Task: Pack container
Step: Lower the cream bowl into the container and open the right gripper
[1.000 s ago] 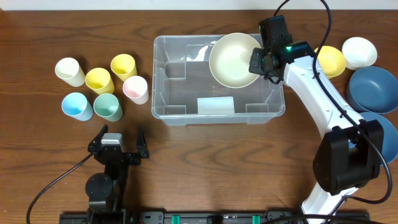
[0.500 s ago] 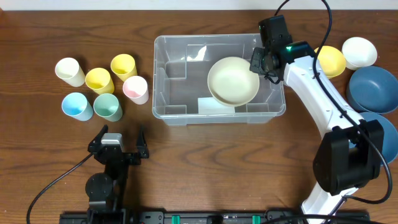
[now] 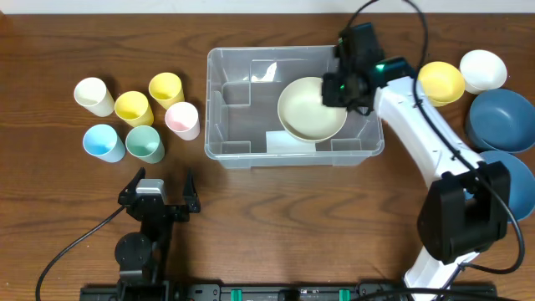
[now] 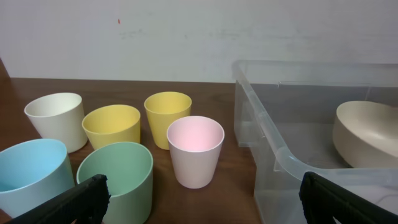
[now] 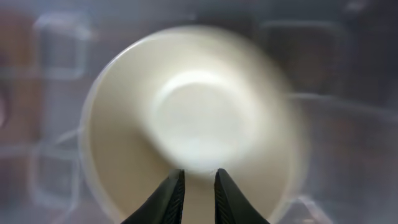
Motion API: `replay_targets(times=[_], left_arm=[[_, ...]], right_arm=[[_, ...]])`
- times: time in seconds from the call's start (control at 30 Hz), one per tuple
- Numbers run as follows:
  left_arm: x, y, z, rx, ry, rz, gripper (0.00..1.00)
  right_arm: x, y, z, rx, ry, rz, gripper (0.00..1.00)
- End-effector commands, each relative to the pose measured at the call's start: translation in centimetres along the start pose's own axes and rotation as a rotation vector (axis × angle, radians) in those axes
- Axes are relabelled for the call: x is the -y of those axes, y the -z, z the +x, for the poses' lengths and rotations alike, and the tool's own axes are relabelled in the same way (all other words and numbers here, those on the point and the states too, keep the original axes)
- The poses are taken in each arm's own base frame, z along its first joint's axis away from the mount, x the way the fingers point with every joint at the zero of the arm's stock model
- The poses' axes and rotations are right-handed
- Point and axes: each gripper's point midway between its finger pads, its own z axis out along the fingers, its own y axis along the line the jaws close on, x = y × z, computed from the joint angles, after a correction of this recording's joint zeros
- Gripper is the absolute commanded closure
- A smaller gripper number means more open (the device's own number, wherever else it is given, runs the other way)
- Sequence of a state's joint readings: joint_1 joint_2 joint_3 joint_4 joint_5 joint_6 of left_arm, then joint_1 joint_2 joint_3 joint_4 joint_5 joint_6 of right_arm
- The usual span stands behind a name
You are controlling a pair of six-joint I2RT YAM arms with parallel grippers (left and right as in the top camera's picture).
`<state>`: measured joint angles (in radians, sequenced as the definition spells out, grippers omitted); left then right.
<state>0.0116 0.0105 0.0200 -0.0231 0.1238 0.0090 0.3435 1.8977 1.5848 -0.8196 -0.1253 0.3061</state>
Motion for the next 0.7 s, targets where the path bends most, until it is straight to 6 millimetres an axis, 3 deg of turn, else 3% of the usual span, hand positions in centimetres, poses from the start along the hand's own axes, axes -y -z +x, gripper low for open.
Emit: replay_targets(times=[0.0, 0.27, 0.5, 0.67], left_arm=[[0.0, -0.1, 1.6, -0.048, -0.013, 0.007, 0.02], [0.0, -0.1, 1.6, -0.048, -0.013, 0.007, 0.02], [0.0, -0.1, 1.6, -0.048, -0.013, 0.007, 0.02], [0.0, -0.1, 1.6, -0.048, -0.013, 0.007, 0.02]], right_arm=[[-4.8, 0.7, 1.4, -0.028, 0.168, -0.114, 0.82], [-8.6, -1.5, 5.1, -0.125, 0.275, -0.129, 0.89], [-8.6, -5.1, 8.1, -0.243, 0.29, -0.101, 0.92], [-8.4, -5.5, 8.3, -0.254, 0.297, -0.097, 0.91]])
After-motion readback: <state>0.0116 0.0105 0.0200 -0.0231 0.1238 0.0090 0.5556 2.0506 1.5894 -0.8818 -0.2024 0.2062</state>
